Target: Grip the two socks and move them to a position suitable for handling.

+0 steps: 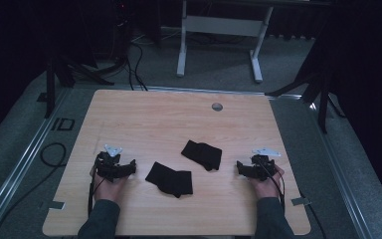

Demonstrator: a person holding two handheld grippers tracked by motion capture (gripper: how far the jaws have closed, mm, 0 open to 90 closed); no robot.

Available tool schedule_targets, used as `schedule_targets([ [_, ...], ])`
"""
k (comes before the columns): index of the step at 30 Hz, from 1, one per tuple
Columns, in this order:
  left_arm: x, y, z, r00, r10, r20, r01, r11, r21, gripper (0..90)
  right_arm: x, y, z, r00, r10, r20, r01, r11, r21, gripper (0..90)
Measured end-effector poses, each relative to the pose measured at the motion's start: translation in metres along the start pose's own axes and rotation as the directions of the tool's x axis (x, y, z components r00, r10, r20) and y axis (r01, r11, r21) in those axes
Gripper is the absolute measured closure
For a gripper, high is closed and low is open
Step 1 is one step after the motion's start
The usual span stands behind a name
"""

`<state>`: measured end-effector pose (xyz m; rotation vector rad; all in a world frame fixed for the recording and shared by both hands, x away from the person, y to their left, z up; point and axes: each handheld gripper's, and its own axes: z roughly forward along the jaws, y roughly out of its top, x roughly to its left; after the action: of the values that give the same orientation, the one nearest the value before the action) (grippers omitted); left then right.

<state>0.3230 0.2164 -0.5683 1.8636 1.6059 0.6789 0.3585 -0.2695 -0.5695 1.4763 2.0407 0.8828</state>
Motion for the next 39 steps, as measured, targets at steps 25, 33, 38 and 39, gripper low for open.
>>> schedule_targets([
  [25, -0.002, 0.003, -0.01, 0.9997, -0.001, 0.023, 0.0, 0.9991, 0.041, 49.5, 0.025, 0.008, -0.031, 0.9957, -0.048, -0.079, 0.049, 0.999, 0.007, 45.6],
  [33, -0.004, 0.003, -0.01, 0.9993, 0.013, 0.036, -0.015, 0.9991, 0.04, 50.3, 0.064, 0.011, -0.042, 0.9621, -0.188, -0.198, 0.188, 0.982, -0.019, 75.8],
  [38, -0.005, 0.003, -0.01, 0.999, 0.024, 0.038, -0.026, 0.9989, 0.04, 50.4, 0.088, 0.012, -0.042, 0.933, -0.24, -0.268, 0.241, 0.97, -0.03, 89.4],
  [39, -0.005, 0.003, -0.01, 0.9987, 0.03, 0.042, -0.031, 0.9988, 0.038, 51.0, 0.092, 0.012, -0.042, 0.9262, -0.249, -0.283, 0.251, 0.968, -0.032, 89.9],
])
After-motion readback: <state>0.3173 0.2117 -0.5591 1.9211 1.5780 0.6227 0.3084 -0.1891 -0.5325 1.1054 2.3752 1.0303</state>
